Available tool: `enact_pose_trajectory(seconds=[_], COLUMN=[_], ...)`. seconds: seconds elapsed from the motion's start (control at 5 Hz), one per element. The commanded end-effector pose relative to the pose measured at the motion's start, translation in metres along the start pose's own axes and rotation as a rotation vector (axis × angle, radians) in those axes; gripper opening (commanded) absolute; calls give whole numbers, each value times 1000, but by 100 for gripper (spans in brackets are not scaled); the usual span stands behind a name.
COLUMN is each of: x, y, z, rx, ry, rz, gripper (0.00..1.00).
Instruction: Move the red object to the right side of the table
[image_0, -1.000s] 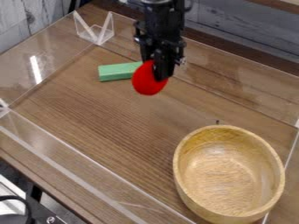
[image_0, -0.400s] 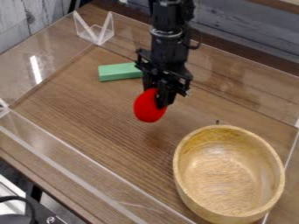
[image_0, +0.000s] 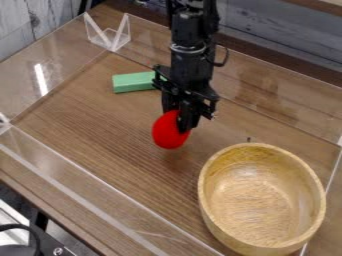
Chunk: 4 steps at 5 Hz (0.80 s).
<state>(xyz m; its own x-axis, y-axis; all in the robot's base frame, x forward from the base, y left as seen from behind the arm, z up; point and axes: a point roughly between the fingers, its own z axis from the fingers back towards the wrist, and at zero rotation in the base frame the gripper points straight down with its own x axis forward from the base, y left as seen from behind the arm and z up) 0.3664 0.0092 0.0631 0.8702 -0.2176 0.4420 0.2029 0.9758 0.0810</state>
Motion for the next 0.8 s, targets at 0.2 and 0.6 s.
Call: enact_pose_trajectory(seconds=[0.2,0.6], x=[20,21], y=[6,11], z=[32,36], rx=[31,52], ry=[-129,-177], rz=[23,50], gripper=[0,0])
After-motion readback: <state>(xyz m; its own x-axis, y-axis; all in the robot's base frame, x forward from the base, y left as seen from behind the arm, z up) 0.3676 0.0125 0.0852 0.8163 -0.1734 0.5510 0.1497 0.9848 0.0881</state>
